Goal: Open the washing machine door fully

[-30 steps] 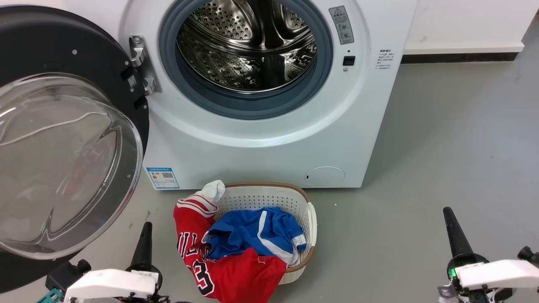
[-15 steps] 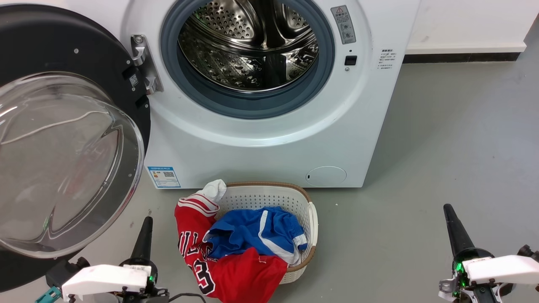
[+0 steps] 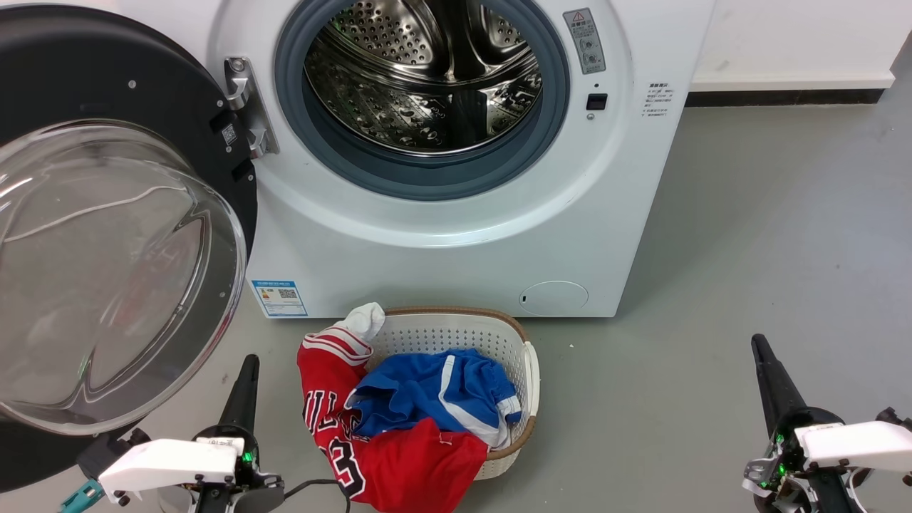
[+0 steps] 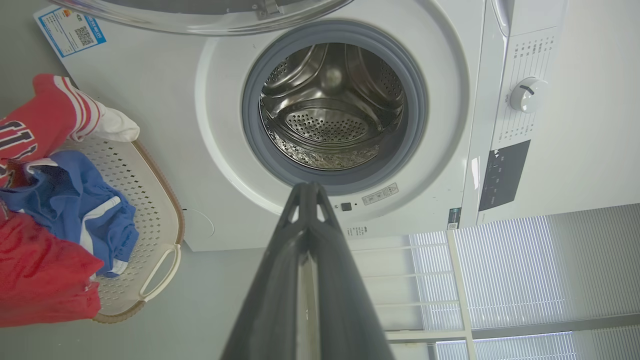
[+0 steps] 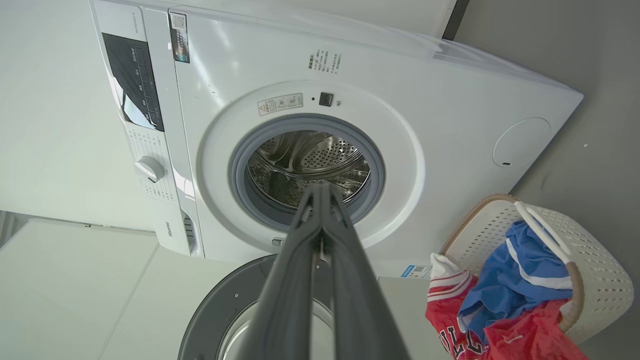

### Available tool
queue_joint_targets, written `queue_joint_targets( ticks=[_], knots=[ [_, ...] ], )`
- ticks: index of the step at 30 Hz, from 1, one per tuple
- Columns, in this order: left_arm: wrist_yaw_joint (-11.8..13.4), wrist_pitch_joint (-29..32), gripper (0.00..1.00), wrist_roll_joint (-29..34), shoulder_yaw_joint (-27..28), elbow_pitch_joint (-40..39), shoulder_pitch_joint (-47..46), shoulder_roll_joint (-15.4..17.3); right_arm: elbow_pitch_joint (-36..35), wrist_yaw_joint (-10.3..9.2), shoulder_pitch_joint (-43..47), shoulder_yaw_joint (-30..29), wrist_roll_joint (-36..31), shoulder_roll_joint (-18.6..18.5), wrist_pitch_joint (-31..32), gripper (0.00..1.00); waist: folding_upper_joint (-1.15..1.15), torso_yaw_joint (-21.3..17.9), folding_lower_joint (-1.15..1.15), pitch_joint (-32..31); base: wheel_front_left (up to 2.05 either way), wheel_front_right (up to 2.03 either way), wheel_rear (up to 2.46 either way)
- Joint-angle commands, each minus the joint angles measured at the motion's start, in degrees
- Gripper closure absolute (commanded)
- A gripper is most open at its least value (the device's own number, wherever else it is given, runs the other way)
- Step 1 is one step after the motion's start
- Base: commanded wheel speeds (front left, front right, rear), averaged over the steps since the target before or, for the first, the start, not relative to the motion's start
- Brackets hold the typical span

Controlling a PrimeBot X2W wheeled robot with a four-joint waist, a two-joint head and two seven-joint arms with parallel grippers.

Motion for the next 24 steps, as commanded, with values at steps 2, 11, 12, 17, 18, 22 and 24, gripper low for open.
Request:
queue_joint_targets(
  ticks=[2,11,12,17,18,22,24],
  knots=[
    [-0.38,0.46,1.00,-1.59,0.37,0.08,-1.16,0.26,0.25,0.00,-1.14,-0.23,1.57,-0.06,0.46,1.00,0.00,0.04,0.00,0.01,0.00,0.00,0.00],
    [-0.87,1.50,1.00,-5.66,0.72,0.63,-2.06,0.20,0.95,0.00,-2.00,-0.71,5.34,0.07,1.57,1.00,0.00,0.20,0.00,0.07,0.00,0.00,0.00],
    [-0.82,1.65,1.00,-6.10,0.74,0.69,-2.10,0.19,1.04,0.00,-2.04,-0.77,5.73,0.08,1.72,1.00,0.00,0.22,0.00,0.07,0.00,0.00,0.00],
    [-1.02,2.19,1.00,-8.22,0.91,1.01,-2.48,0.15,1.47,0.00,-2.54,-1.03,7.62,0.16,2.33,1.00,0.00,0.30,0.00,0.10,0.00,0.00,0.00],
    [-1.07,2.34,1.00,-8.66,0.94,1.07,-2.59,0.14,1.56,0.00,-2.67,-1.07,8.01,0.18,2.45,1.00,0.00,0.32,0.00,0.11,0.00,0.00,0.00],
    [-1.26,2.74,1.00,-10.29,1.10,1.30,-2.92,0.11,1.90,0.00,-3.06,-1.25,9.53,0.23,2.94,1.00,0.00,0.39,0.00,0.13,0.00,0.00,0.00],
    [-1.27,3.01,1.00,-11.09,1.16,1.38,-3.02,0.10,2.01,0.00,-3.06,-1.35,10.22,0.27,3.11,1.00,0.00,0.43,0.00,0.15,0.00,0.00,0.00]
  ],
)
